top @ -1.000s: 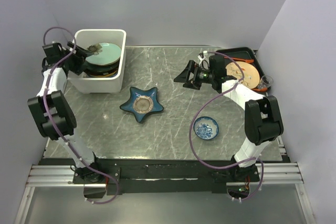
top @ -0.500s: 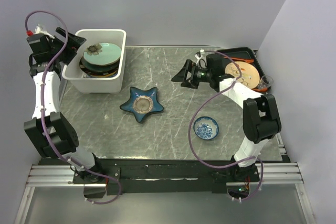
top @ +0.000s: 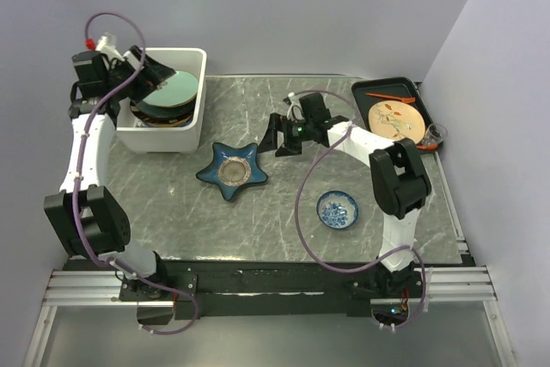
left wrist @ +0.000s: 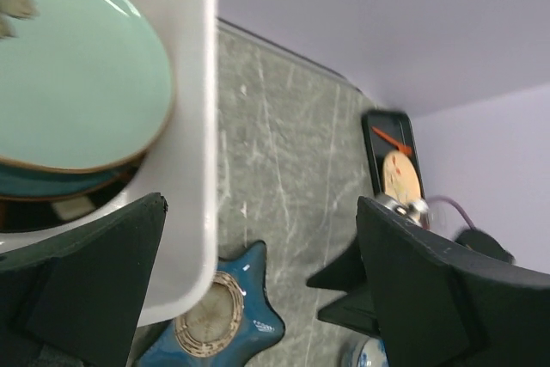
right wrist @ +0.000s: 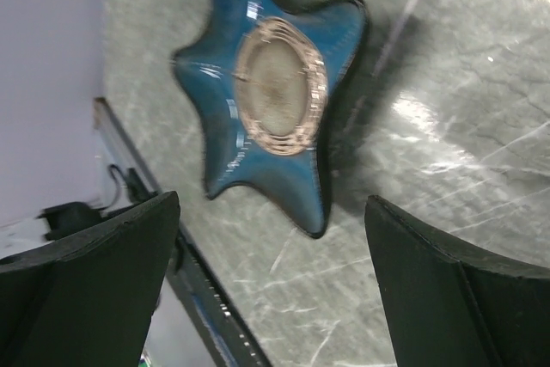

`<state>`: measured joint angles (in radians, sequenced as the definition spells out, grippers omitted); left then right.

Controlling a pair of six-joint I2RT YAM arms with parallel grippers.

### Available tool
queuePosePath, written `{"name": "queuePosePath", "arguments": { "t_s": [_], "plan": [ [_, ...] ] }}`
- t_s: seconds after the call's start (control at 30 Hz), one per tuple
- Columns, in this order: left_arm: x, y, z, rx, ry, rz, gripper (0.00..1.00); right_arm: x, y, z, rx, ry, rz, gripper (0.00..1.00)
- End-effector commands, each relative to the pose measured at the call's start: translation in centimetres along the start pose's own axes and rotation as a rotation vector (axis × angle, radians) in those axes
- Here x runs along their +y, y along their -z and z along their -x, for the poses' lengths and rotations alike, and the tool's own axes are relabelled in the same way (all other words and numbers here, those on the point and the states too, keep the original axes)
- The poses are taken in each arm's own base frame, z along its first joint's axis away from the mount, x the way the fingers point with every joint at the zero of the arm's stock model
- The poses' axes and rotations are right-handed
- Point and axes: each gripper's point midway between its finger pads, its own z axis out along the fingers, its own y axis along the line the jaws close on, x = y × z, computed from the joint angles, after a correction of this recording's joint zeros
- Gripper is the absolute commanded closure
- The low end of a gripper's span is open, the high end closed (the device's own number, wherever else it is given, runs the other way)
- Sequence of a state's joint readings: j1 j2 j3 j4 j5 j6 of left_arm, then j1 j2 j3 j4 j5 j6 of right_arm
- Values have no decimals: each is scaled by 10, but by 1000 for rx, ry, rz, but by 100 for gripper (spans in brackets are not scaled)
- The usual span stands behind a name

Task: Place the plates into the plastic bin on the countertop
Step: Pick up the plate at the center of the board.

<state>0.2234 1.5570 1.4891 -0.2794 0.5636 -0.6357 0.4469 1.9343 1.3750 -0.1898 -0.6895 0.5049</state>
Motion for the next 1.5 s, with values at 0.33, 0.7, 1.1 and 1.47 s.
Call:
{"name": "queuePosePath", "arguments": {
  "t_s": [0.33,0.7,1.1,1.47],
  "plan": [
    [-39,-23,-71,155,-69,-114,4,-35,-46,-33,137,7,-81,16],
    [-42,-26,-84,178,-67,-122,4,-46,-63,-51,203,-1,-123,42],
    [-49,-26,-96,204,-67,-148,3,-70,-69,-64,220,11,-217,86],
    [-42,-28,-117,268,-59,-172,2,-54,-33,-29,80,34,-189,100]
  ]
}}
